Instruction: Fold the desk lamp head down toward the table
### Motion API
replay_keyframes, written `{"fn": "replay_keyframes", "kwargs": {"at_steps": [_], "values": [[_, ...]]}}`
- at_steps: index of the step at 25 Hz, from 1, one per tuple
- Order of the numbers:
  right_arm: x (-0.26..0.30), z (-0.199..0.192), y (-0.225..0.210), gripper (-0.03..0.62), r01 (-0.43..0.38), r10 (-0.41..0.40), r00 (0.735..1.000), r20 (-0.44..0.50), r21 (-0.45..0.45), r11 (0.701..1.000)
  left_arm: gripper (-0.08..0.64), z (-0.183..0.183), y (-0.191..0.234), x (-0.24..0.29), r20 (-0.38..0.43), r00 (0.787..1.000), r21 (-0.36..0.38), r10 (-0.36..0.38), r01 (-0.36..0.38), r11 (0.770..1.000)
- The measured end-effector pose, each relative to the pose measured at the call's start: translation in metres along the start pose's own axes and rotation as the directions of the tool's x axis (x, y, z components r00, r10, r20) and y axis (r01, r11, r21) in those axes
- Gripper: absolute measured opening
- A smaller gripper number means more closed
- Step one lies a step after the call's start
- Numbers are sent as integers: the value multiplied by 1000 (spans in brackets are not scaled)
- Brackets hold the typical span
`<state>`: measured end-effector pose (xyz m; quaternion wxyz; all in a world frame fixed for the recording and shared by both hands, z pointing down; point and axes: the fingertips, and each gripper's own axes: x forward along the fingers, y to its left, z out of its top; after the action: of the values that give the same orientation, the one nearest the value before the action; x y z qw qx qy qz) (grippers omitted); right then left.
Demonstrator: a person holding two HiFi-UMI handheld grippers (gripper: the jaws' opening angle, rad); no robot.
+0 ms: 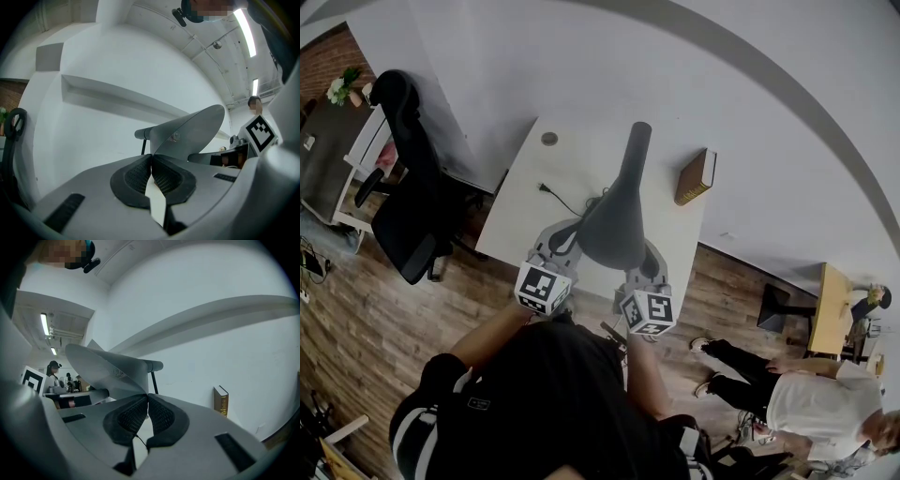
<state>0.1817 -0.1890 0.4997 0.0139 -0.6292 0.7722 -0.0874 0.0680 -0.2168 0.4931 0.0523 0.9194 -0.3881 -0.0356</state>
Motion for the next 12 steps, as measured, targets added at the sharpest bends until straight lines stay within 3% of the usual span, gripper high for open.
{"fn": "replay_keyframes", "kwargs": {"at_steps": [12], "values": [[7, -19, -5, 17, 6, -7, 999, -38, -18, 1000, 28, -21, 5, 4, -25, 1000, 28, 17, -17, 999]]}}
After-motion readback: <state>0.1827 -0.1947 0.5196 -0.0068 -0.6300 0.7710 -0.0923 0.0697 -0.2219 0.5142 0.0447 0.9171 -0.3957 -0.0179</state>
